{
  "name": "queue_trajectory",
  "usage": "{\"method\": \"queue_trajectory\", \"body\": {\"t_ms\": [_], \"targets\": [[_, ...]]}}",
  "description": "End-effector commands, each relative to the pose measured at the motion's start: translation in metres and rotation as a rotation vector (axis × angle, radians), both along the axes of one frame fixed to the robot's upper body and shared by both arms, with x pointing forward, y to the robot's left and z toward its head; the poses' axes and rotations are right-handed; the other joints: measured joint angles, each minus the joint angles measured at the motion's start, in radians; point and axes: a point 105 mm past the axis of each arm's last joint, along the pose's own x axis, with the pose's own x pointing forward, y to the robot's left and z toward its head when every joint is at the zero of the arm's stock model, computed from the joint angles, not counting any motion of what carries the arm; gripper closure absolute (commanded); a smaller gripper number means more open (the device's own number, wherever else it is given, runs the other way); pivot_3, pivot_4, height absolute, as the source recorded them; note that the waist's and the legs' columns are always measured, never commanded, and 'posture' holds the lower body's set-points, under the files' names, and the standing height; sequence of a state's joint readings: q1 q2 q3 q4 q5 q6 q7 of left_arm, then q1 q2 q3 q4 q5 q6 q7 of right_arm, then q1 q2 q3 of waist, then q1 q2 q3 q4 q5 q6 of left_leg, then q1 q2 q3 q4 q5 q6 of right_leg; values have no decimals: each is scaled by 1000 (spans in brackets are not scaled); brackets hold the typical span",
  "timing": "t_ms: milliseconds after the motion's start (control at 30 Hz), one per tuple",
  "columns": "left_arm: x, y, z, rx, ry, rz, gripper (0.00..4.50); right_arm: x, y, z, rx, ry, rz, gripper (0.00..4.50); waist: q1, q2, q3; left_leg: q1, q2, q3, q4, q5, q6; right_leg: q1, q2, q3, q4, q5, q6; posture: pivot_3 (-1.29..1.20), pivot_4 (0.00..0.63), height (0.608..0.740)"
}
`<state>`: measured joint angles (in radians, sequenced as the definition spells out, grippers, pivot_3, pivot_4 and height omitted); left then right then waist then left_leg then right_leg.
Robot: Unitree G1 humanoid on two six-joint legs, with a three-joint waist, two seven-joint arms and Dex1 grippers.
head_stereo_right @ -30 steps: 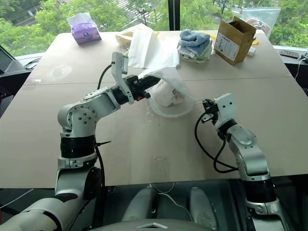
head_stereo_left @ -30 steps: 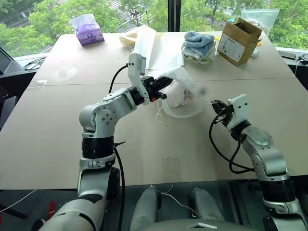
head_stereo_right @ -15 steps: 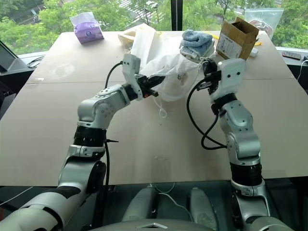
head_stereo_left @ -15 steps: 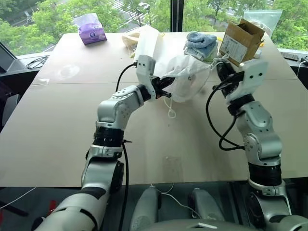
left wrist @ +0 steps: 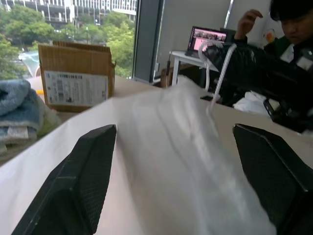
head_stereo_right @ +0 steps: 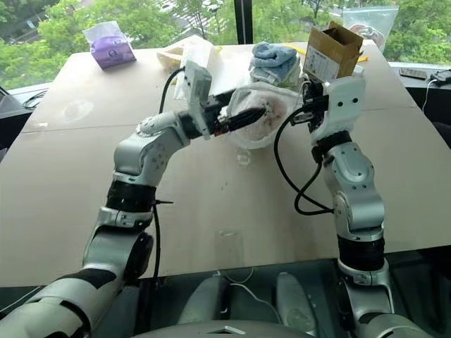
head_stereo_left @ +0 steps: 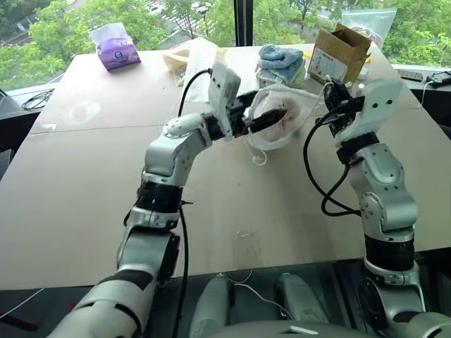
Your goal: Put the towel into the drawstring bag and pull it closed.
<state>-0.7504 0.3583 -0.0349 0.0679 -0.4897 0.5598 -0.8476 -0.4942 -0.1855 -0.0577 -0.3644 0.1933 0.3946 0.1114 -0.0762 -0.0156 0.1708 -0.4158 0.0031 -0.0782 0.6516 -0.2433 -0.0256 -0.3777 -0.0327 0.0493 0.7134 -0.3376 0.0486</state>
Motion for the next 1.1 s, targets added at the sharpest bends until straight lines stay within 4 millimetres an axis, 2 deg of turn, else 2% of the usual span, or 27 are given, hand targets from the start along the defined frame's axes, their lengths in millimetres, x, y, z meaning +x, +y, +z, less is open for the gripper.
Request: {"method": "queue_trajectory", "body": {"t_ms": [33, 133, 267, 433, 667, 900, 1033, 1067, 1100], "targets": [[-22, 13, 26, -80, -77, -41, 532, -3, -4, 13, 29, -44, -14, 4500, 7, 0, 0, 0, 0, 0, 1, 0, 0, 0, 0, 0, 0, 0, 0, 0, 150, 740], [-29, 29, 8, -29, -57, -10, 532, 0, -5, 12, 34, -38, -14, 4500, 10, 0, 0, 0, -1, 0, 2, 0, 0, 1, -1, -1, 0, 0, 0, 0, 150, 740], [-36, 37, -7, -16, -14, 4, 532, 2, -6, 10, 34, -28, -11, 4500, 15, 0, 0, 0, -1, -1, 1, 0, 0, 1, -1, -1, 0, 0, 0, 0, 150, 740], [-44, 30, -43, 133, -18, -25, 532, 3, -5, 11, 39, -28, -7, 4500, 15, 0, 0, 0, -1, -1, 1, 0, 0, 1, 0, -1, 0, 0, 0, 0, 150, 740], [-41, 11, -79, 177, 90, -68, 532, 2, -2, 14, 41, -35, 1, 4500, 16, 0, 0, 0, -1, 0, 1, 0, 0, 1, 0, -1, 0, 0, 0, 0, 150, 740], [-30, -7, -94, 187, 132, -65, 532, 0, -3, 17, 41, -45, -5, 4500, 16, 0, 0, 0, -1, 0, 1, 0, 1, 1, 0, -1, 0, 0, 0, 0, 150, 740], [-27, -15, -94, 127, 178, -75, 532, -2, -2, 16, 38, -43, -8, 4500, 13, 0, 0, 0, -1, 0, 1, 0, 0, 1, 0, -1, 0, 0, 0, 0, 150, 740], [-28, -16, -94, 123, 180, -78, 907, -2, -2, 16, 38, -43, -8, 4500, 13, 0, 0, 0, -1, 0, 1, 0, 0, 1, 0, -1, 0, 0, 0, 0, 150, 740], [-29, -16, -95, 123, 185, -91, 1063, -2, -2, 16, 38, -42, -9, 4500, 12, 0, 0, 0, -1, 0, 1, 0, 0, 1, 0, -1, 0, 0, 0, 0, 150, 740]]}}
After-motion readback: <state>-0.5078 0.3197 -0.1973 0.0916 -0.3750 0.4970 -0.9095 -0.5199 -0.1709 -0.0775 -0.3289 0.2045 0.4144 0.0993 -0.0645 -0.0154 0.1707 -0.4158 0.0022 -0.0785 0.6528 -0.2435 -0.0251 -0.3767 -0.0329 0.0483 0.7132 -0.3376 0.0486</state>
